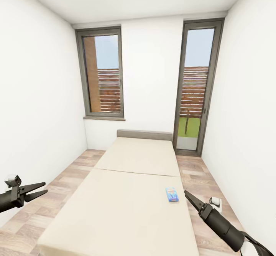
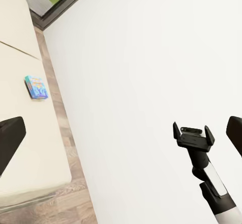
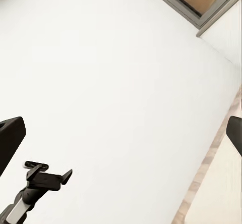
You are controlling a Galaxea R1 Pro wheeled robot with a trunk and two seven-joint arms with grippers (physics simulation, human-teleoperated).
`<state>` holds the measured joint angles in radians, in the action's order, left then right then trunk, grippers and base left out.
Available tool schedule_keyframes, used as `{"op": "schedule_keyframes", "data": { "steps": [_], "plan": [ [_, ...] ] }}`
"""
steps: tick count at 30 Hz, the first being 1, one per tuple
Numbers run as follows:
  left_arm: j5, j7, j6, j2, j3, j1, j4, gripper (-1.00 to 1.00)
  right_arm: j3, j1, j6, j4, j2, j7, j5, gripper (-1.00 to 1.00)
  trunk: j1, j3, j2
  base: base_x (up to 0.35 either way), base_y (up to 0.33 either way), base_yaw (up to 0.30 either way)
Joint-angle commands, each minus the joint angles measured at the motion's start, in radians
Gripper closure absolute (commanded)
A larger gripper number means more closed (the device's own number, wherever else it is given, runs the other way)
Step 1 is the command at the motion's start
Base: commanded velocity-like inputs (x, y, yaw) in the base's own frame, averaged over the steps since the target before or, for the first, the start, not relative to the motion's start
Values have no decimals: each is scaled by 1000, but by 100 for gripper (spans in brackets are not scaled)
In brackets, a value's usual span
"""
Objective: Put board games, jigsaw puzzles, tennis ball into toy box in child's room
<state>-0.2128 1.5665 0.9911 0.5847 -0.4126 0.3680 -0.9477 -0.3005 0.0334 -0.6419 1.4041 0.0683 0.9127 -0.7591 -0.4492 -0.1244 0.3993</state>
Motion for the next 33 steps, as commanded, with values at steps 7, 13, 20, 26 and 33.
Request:
{"op": "schedule_keyframes", "data": {
  "steps": [7,13,20,26,33],
  "plan": [
    [1,4,11,0,0,0,0,-100,-1,0,-10,-2,1,-1,-6,-100,-1,5,1,109,-30,-18],
    [1,4,11,0,0,0,0,-100,-11,0,-11,-3,1,-2,-6,-100,-1,13,1,103,-5,-6],
    [1,4,7,0,0,0,0,-100,-33,0,-12,-3,0,-1,-6,-100,-1,21,1,195,-47,-128],
    [1,4,2,0,-1,0,0,-100,-36,0,-11,-3,-1,-1,-6,-100,-1,22,1,131,-111,-189],
    [1,4,2,0,-1,0,0,-100,-36,0,-10,-2,-1,-1,-6,-100,-1,22,1,33,-28,-44]
  ]
}}
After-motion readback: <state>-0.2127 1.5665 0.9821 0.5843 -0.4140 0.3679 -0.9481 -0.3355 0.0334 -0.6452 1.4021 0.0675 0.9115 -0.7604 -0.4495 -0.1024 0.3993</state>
